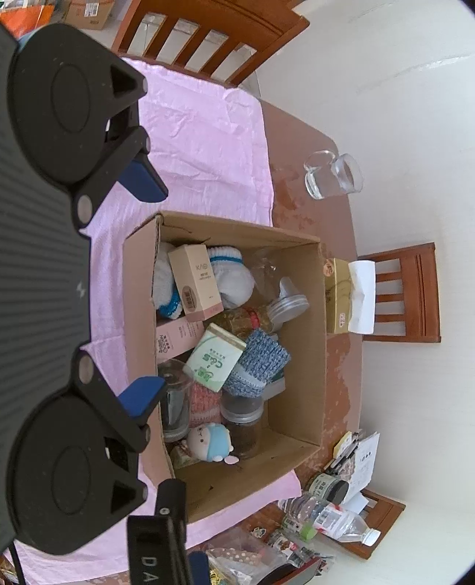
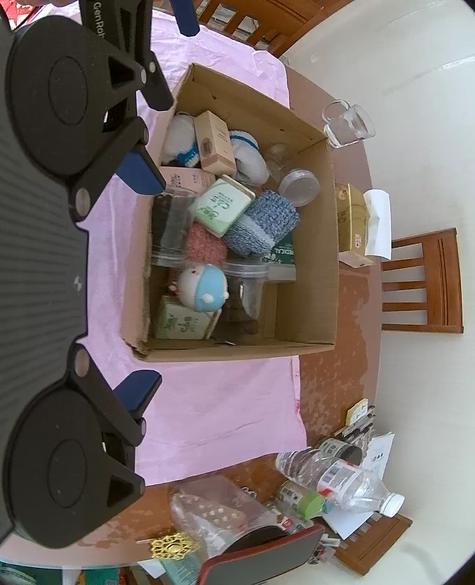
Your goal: Organize objects
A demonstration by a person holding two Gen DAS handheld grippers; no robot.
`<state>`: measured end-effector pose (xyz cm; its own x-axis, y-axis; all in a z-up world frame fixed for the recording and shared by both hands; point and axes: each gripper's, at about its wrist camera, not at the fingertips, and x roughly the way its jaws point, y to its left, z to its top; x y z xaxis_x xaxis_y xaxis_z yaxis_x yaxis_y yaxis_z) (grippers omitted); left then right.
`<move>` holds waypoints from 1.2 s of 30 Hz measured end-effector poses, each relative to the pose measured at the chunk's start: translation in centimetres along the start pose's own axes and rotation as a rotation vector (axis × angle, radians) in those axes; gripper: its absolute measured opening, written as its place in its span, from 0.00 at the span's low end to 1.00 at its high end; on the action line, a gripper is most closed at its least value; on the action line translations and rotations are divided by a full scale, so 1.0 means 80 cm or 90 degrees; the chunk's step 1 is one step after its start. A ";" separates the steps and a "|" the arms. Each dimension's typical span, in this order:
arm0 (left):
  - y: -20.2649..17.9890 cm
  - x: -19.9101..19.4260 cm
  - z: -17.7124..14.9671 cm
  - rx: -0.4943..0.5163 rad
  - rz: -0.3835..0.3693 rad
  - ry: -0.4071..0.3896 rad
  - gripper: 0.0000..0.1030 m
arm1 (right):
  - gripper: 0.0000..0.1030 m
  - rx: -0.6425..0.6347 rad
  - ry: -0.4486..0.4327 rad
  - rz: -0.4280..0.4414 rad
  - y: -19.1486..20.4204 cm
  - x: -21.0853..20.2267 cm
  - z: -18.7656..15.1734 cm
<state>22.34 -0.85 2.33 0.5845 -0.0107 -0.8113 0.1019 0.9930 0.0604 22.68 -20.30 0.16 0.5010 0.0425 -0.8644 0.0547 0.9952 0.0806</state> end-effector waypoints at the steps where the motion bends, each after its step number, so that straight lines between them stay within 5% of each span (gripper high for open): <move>1: 0.001 -0.003 0.001 0.000 0.000 -0.002 0.98 | 1.00 -0.001 0.000 -0.003 0.001 -0.003 -0.001; 36: 0.004 -0.016 0.007 -0.002 0.007 0.002 0.98 | 1.00 0.004 -0.008 -0.017 0.010 -0.017 -0.004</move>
<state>22.10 -0.55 3.71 0.5836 0.0007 -0.8121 0.0924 0.9935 0.0673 21.78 -19.53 1.22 0.5095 0.0146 -0.8603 0.0743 0.9954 0.0609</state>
